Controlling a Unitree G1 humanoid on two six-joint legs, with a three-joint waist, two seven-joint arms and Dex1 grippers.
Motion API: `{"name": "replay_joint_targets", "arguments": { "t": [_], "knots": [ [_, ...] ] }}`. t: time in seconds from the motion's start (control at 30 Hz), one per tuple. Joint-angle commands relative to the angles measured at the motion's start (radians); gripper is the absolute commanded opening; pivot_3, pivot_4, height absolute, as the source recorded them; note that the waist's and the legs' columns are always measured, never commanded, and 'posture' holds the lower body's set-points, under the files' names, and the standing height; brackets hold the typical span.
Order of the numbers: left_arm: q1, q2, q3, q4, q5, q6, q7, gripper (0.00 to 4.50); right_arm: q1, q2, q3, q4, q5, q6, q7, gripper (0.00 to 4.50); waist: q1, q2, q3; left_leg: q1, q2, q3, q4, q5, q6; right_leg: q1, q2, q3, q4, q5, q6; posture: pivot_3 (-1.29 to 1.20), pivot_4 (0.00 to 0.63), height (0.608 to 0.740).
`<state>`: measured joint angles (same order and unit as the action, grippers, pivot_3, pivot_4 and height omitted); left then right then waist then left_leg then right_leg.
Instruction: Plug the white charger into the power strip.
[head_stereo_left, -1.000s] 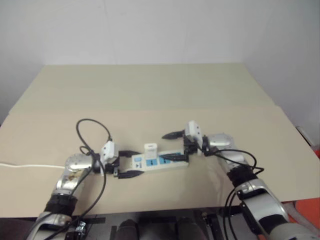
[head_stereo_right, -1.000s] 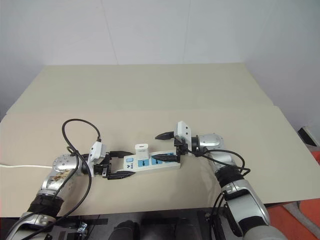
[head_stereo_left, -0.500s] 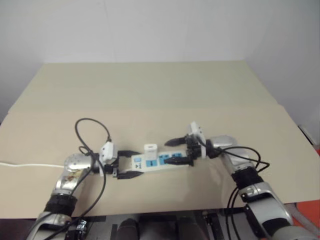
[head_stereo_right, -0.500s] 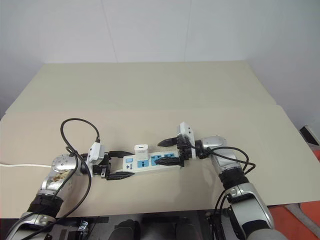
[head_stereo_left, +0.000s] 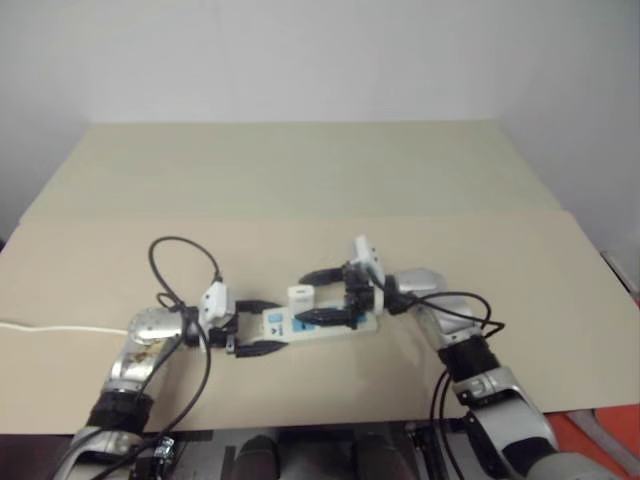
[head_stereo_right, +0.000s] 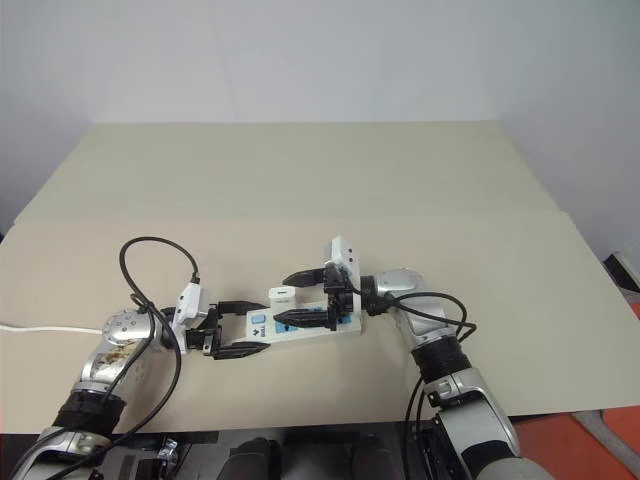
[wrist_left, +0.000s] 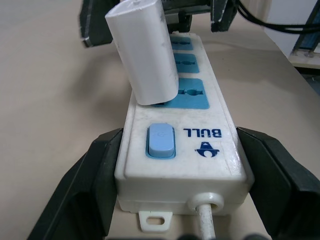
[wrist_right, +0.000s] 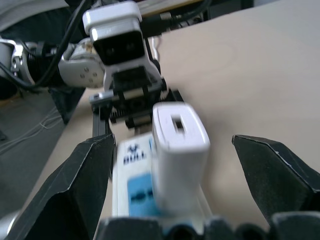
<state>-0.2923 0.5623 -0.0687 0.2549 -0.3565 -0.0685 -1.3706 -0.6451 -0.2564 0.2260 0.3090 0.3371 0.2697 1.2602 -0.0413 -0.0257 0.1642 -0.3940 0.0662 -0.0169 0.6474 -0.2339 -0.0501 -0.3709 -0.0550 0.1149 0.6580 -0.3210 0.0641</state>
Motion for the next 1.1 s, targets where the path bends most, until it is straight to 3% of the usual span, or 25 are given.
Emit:
{"name": "replay_joint_targets", "arguments": {
  "t": [0.03, 0.2, 0.23, 0.3, 0.57, 0.6, 1.1],
  "knots": [
    [0.023, 0.006, -0.019, -0.009, 0.016, 0.015, 0.0, 3.26, -0.016, 0.015, -0.004, -0.03, 0.012, 0.012, -0.009, 4.49, 0.0, 0.0, 0.0, 0.0, 0.0, 0.0, 0.0, 0.0, 0.0, -0.001, 0.0, 0.0, 0.0, 0.0, 0.0, 0.0, 0.15, 0.74],
    [0.029, 0.005, -0.017, -0.018, 0.016, 0.015, 0.004, 3.26, -0.036, 0.006, -0.016, 0.001, 0.015, 0.037, 0.005, 4.49, -0.001, 0.0, 0.0, 0.0, 0.0, 0.0, 0.0, 0.0, 0.0, -0.001, 0.0, 0.0, 0.0, 0.0, 0.0, 0.0, 0.15, 0.74],
    [0.031, 0.005, -0.017, -0.018, 0.016, 0.014, 0.005, 3.26, -0.039, 0.003, -0.019, 0.006, 0.015, 0.038, 0.007, 4.32, -0.001, 0.0, 0.0, 0.0, 0.0, 0.0, 0.0, 0.0, 0.0, -0.001, 0.0, 0.0, 0.0, 0.0, 0.0, 0.0, 0.15, 0.74],
    [0.034, 0.004, -0.017, -0.019, 0.017, 0.011, 0.006, 3.26, -0.042, -0.002, -0.022, 0.016, 0.015, 0.04, 0.011, 3.91, -0.001, 0.0, 0.0, 0.0, 0.0, 0.0, -0.001, 0.0, 0.0, -0.001, 0.0, 0.0, 0.0, 0.0, 0.0, 0.0, 0.15, 0.74],
    [0.033, 0.001, -0.019, -0.019, 0.017, 0.009, 0.007, 3.26, -0.037, -0.019, -0.021, 0.025, 0.015, 0.047, 0.041, 1.26, -0.001, 0.0, 0.0, -0.001, 0.0, 0.0, -0.001, 0.0, 0.0, -0.001, 0.0, 0.0, -0.001, 0.0, 0.0, 0.0, 0.15, 0.74],
    [0.032, 0.001, -0.019, -0.018, 0.018, 0.008, 0.007, 3.26, -0.034, -0.02, -0.02, 0.025, 0.013, 0.044, 0.045, 1.09, -0.001, 0.0, 0.0, -0.001, 0.0, 0.0, -0.001, 0.0, 0.0, -0.001, 0.0, 0.0, -0.001, 0.0, 0.0, 0.0, 0.15, 0.74],
    [0.022, -0.001, -0.022, -0.012, 0.016, 0.014, 0.003, 3.26, 0.025, -0.006, -0.005, 0.079, -0.018, -0.278, 0.127, 1.09, 0.0, 0.0, 0.0, -0.001, 0.0, 0.0, -0.001, 0.0, 0.0, -0.001, 0.0, 0.0, -0.001, 0.0, 0.0, 0.0, 0.15, 0.74]
  ]
}}
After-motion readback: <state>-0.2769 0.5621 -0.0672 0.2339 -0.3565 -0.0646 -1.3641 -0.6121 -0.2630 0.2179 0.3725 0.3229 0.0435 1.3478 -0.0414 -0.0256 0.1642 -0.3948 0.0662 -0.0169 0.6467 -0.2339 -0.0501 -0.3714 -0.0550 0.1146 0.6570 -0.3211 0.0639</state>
